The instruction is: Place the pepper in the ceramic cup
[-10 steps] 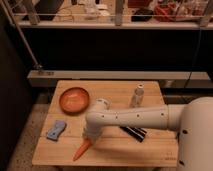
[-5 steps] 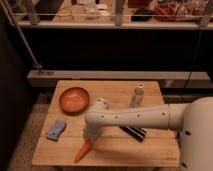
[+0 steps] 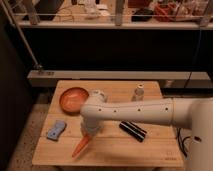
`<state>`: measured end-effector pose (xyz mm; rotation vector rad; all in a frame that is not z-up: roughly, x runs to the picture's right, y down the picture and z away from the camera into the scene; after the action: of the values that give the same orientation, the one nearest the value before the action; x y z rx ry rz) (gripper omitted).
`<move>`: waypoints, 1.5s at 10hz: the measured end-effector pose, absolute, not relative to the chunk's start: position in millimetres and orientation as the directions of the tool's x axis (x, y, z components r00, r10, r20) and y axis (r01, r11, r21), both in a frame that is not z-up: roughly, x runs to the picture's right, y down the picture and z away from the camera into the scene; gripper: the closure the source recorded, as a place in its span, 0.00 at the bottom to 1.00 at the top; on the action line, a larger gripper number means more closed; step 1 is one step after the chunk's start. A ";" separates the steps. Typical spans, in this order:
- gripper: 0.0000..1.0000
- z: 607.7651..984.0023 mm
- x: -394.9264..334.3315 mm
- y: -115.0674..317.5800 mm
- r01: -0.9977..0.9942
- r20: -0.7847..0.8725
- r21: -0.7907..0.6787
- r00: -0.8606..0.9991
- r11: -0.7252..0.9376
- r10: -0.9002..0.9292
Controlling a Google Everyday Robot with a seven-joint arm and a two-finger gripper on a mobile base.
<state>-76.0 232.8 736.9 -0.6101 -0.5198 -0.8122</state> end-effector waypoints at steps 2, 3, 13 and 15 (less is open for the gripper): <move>0.99 723.2 -71.5 205.3 0.780 0.619 -0.303 0.598 0.547 -0.509; 0.99 718.2 -67.4 193.7 0.774 0.610 -0.308 0.607 0.553 -0.510; 0.99 693.8 -52.9 140.5 0.728 0.546 -0.313 0.663 0.610 -0.512; 0.99 697.9 -51.8 135.5 0.730 0.546 -0.309 0.661 0.610 -0.515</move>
<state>-51.8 135.5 697.9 -0.5448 -0.4305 -0.7442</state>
